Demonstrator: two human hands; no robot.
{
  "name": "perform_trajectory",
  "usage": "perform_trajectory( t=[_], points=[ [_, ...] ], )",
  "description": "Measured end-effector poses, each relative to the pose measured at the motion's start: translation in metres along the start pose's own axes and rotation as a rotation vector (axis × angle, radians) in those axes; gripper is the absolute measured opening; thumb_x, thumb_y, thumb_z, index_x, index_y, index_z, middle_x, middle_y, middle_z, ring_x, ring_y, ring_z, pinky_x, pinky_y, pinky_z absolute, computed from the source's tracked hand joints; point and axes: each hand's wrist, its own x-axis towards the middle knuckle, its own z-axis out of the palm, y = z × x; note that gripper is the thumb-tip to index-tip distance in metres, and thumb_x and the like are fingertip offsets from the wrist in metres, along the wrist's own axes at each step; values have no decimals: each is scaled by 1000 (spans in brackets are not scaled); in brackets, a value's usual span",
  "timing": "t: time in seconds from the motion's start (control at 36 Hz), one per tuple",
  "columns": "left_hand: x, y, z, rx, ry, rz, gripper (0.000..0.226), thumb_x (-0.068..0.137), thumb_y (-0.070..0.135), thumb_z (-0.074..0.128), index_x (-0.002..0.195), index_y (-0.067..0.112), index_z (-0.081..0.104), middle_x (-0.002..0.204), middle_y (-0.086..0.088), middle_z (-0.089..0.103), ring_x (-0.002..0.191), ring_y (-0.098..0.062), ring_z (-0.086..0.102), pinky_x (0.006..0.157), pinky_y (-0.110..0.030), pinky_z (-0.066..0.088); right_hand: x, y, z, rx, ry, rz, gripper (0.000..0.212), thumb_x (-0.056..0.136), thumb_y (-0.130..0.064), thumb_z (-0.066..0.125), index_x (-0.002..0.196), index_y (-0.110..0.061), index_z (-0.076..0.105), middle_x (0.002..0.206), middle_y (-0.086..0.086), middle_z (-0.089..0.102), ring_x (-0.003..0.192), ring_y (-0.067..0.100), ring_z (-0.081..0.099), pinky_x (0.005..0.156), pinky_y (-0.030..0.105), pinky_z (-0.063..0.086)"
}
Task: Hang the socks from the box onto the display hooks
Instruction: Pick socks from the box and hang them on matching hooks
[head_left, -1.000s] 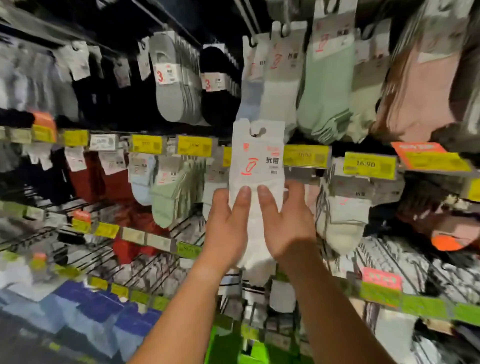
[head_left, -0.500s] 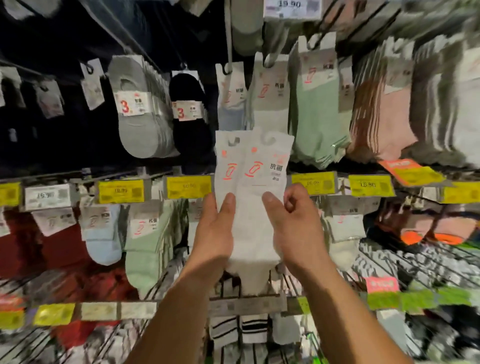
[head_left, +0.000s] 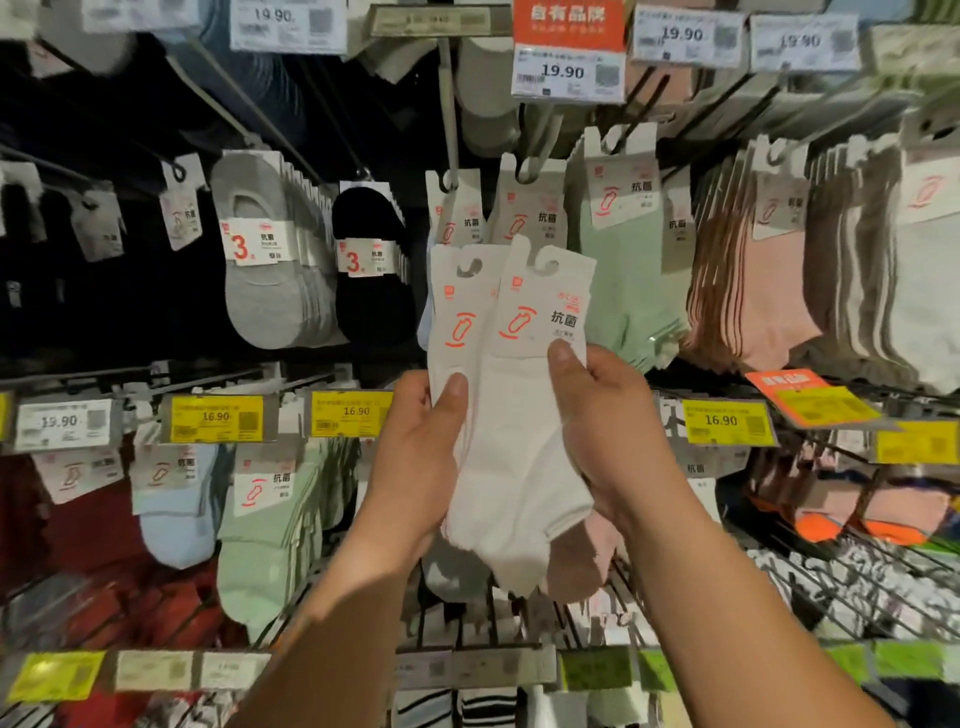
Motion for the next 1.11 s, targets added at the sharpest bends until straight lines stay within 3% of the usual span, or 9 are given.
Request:
perform_trajectory(
  t=[0.06, 0.14, 0.42, 0.56, 0.69, 0.78, 0.89, 1.03, 1.11],
  points=[
    [3, 3, 1, 4, 24, 26, 13, 103, 26, 56, 104, 14, 60, 100, -1, 75, 93, -16, 72, 89, -44, 55, 6, -9, -6, -23, -12, 20, 26, 102, -29, 53, 94, -11, 69, 78, 0, 72, 66, 4, 64, 57, 14, 48],
    [8, 6, 2, 38, 54, 53, 8, 102, 27, 57, 101, 20, 61, 97, 6, 74, 90, -10, 70, 86, -38, 55, 14, -23, -11, -11, -26, 8, 30, 102, -30, 52, 93, -6, 68, 90, 20, 72, 70, 15, 61, 60, 22, 44],
    [13, 5, 7, 45, 83, 36, 7, 103, 28, 55, 100, 22, 59, 99, 3, 73, 84, -9, 71, 72, -31, 58, 63, -76, -28, -34, -72, -113, 26, 105, -22, 48, 80, -19, 58, 56, -17, 65, 49, -8, 60, 47, 9, 42],
    [14, 5, 5, 25, 99, 24, 8, 103, 26, 55, 99, 20, 58, 89, 7, 73, 75, -4, 70, 63, -23, 57, 85, -90, -20, -123, -47, -133, 23, 99, -34, 52, 88, -17, 64, 69, -8, 70, 57, 7, 62, 56, 21, 47],
    [15, 6, 2, 40, 121, 18, 9, 103, 27, 55, 101, 19, 59, 94, 4, 73, 75, -3, 70, 63, -22, 57, 95, -92, -16, -268, -14, -102, 41, 89, -42, 52, 111, -10, 65, 103, 10, 72, 93, 29, 70, 87, 52, 57],
    [16, 5, -3, 51, 130, 15, 10, 103, 29, 56, 99, 21, 59, 97, 1, 73, 78, -4, 71, 66, -25, 58, 93, -92, -21, -278, -19, -106, 32, 96, -37, 53, 107, -11, 68, 102, 5, 73, 93, 24, 69, 89, 43, 57],
    [17, 4, -6, 44, 130, 7, 11, 102, 29, 56, 99, 20, 60, 93, 5, 74, 78, -5, 71, 62, -22, 58, 101, -93, -25, -214, -62, -114, 20, 101, -28, 53, 97, -14, 66, 89, -1, 72, 78, 15, 69, 63, 24, 53],
    [17, 7, -7, 24, 123, 15, 10, 103, 28, 55, 100, 19, 60, 89, 9, 75, 78, -3, 72, 60, -19, 56, 96, -96, -23, -241, -66, -134, 28, 97, -33, 54, 100, -10, 70, 95, 9, 76, 89, 31, 72, 85, 48, 59],
    [17, 7, -8, 15, 122, 16, 10, 103, 27, 55, 99, 19, 60, 85, 11, 75, 76, -2, 72, 60, -19, 56, 101, -95, -23, -272, -88, -151, 29, 94, -37, 55, 95, -12, 68, 87, 5, 74, 82, 25, 71, 81, 39, 60]
  ],
)
